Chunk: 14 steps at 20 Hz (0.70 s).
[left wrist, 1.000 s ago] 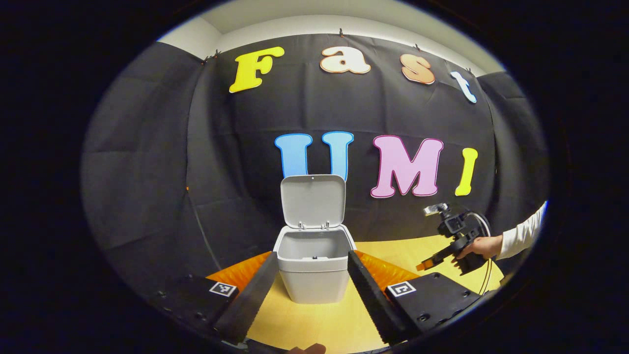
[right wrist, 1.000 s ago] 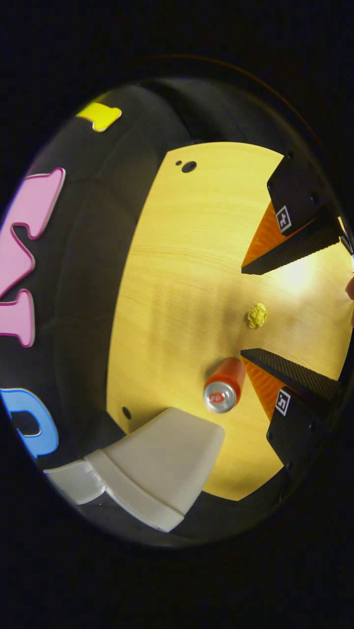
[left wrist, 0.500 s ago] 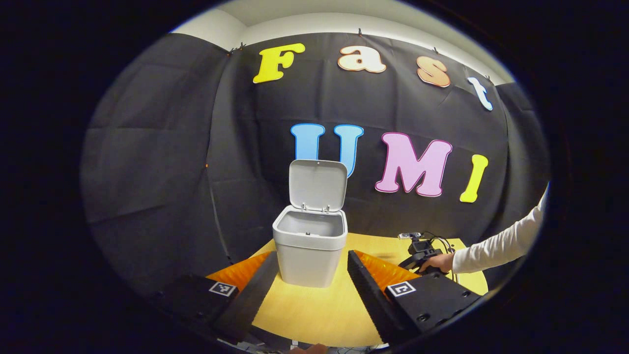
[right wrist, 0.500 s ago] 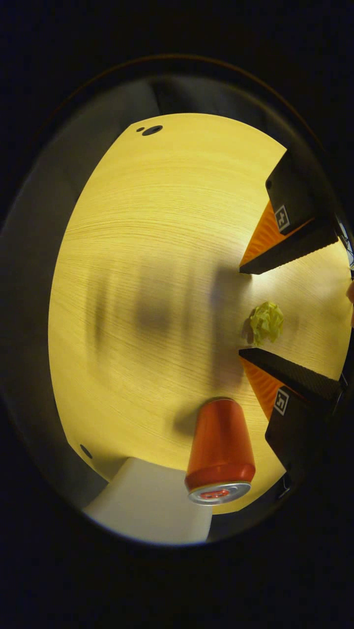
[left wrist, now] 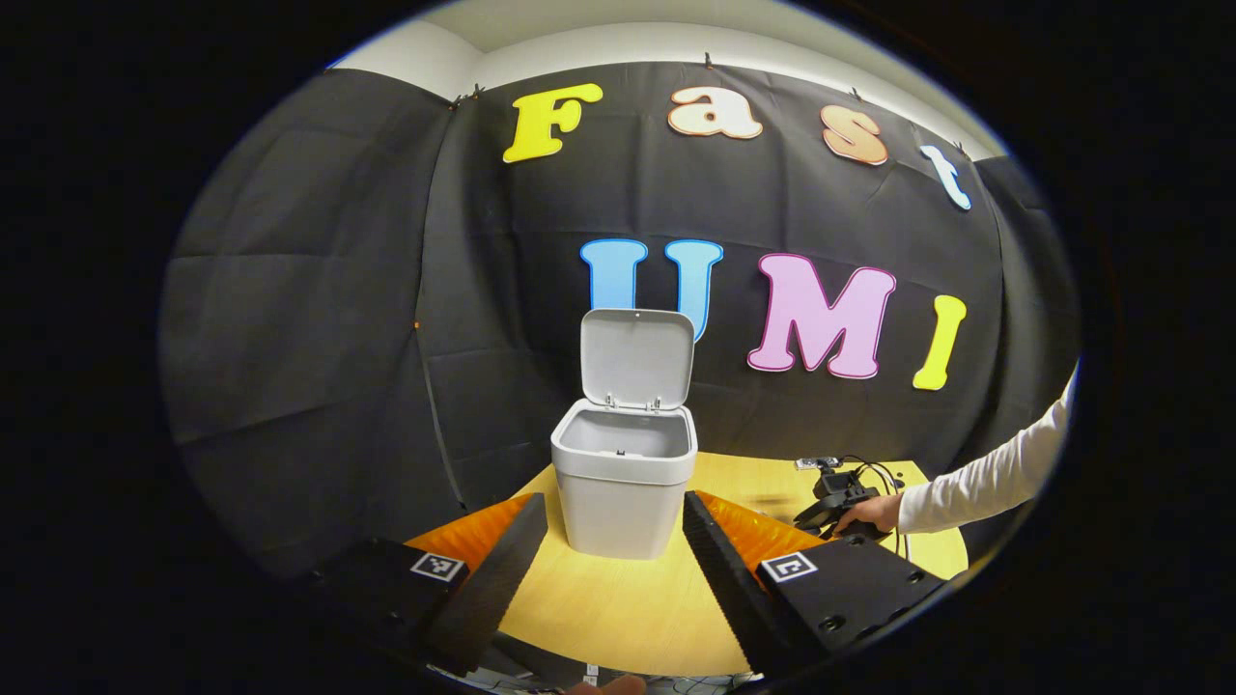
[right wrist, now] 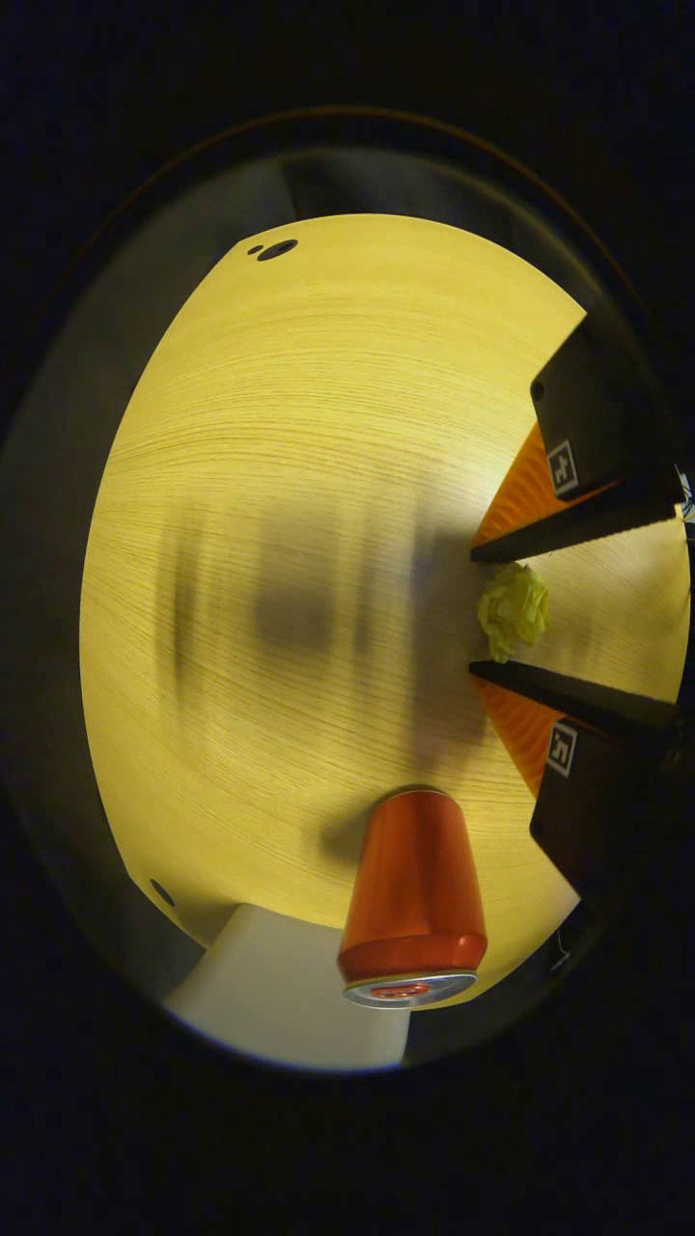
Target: Press the lid of the desktop garbage bin to open it, pick up the crumpled paper on the desktop and throw it into the bin, then pick up the pop can on the desktop and drop it into the bin, and finally close the garbage bin lid.
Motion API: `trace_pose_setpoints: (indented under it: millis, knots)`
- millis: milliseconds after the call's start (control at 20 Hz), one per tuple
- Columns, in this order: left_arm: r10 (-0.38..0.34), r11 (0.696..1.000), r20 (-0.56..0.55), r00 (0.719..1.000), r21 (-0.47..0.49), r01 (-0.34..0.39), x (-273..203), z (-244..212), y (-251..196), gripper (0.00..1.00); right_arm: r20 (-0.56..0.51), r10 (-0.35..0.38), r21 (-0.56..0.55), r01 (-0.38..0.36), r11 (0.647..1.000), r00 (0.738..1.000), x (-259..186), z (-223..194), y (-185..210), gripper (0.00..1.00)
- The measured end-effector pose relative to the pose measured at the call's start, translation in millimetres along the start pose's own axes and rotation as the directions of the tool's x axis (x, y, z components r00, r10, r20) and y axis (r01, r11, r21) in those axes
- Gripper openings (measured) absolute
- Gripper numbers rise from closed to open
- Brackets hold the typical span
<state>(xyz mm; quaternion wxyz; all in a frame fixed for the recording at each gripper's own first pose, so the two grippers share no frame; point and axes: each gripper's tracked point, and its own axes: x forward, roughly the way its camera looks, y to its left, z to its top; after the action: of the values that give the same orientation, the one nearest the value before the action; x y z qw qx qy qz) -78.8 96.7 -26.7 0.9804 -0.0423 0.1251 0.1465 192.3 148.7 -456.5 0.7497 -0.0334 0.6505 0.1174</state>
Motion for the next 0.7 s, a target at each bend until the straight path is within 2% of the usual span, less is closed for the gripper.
trace_pose_setpoints:
  millis: [50,100,150,200,300,400,550,600,700]
  knots:
    - [-0.004,1.0,-0.001,1.0,-0.001,0.004,1.5,-1.0,-0.7,0.96,-0.003,0.015,0.012,-0.015,1.0,1.0,-1.1,0.6,-0.6,0.7]
    - [-0.008,1.0,-0.003,1.0,-0.006,0.008,1.2,-3.5,-2.4,0.96,-0.001,0.031,0.035,-0.031,0.999,1.0,-4.8,1.4,-2.1,0.49]
    - [-0.014,1.0,-0.006,1.0,-0.011,0.014,2.2,-5.2,-5.0,0.96,0.014,0.044,0.067,-0.045,0.997,0.999,-10.6,5.0,-3.8,0.46]
    - [-0.019,1.0,-0.005,1.0,-0.012,0.019,1.8,-6.9,-6.3,0.95,0.036,0.07,0.089,-0.073,0.993,0.997,-19.4,7.9,-0.1,0.38]
    - [-0.034,0.999,-0.001,0.999,-0.011,0.034,2.4,-9.7,-10.4,0.96,0.1,0.116,0.091,-0.125,0.988,0.988,-46.9,22.7,8.8,0.38]
    - [-0.065,0.998,0.0,0.998,-0.012,0.065,0.9,-15.3,-17.2,0.96,0.186,0.181,0.109,-0.203,0.973,0.966,-83.5,46.7,23.0,0.38]
    - [-0.13,0.991,0.016,0.991,-0.016,0.131,-4.2,-21.6,-31.2,0.96,0.33,0.27,0.098,-0.317,0.943,0.905,-149.3,99.0,53.8,0.37]
    - [-0.135,0.991,0.022,0.991,0.0,0.135,-4.2,-24.9,-32.2,0.96,0.379,0.299,0.074,-0.35,0.934,0.876,-168.5,107.7,56.7,0.37]
    - [-0.132,0.991,0.033,0.991,0.039,0.131,-3.0,-27.6,-33.7,0.95,0.476,0.353,-0.012,-0.396,0.918,0.805,-218.1,138.5,91.1,0.37]
